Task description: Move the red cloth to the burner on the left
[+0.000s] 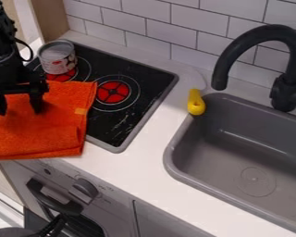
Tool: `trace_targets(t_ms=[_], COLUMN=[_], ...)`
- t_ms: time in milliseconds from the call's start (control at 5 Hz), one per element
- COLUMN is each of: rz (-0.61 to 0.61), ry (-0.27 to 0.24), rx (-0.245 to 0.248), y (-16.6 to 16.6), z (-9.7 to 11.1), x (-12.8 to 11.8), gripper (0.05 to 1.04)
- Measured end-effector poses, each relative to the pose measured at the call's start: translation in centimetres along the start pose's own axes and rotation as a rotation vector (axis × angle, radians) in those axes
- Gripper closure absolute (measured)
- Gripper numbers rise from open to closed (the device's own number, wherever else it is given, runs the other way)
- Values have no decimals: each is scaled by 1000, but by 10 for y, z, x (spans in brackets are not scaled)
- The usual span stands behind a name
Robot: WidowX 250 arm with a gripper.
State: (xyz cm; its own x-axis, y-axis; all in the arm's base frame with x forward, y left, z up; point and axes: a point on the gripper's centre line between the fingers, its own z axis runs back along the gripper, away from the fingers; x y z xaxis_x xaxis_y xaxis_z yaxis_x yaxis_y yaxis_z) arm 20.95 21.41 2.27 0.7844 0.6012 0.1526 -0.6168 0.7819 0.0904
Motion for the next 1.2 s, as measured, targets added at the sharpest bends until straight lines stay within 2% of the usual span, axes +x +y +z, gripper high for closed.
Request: trace_targets(t_ms=[200,400,600,800,1000,1200], rz=[18,33,53,62,39,-91], ry=[11,0,28,57,44,-3], rx=[-6,8,-2,-5,-14,-45], y=[-4,-7,-6,-9,-24,-43], z=[4,26,47,56,59,68], x=[3,12,20,22,17,11], gripper=[84,84,84,84,84,84])
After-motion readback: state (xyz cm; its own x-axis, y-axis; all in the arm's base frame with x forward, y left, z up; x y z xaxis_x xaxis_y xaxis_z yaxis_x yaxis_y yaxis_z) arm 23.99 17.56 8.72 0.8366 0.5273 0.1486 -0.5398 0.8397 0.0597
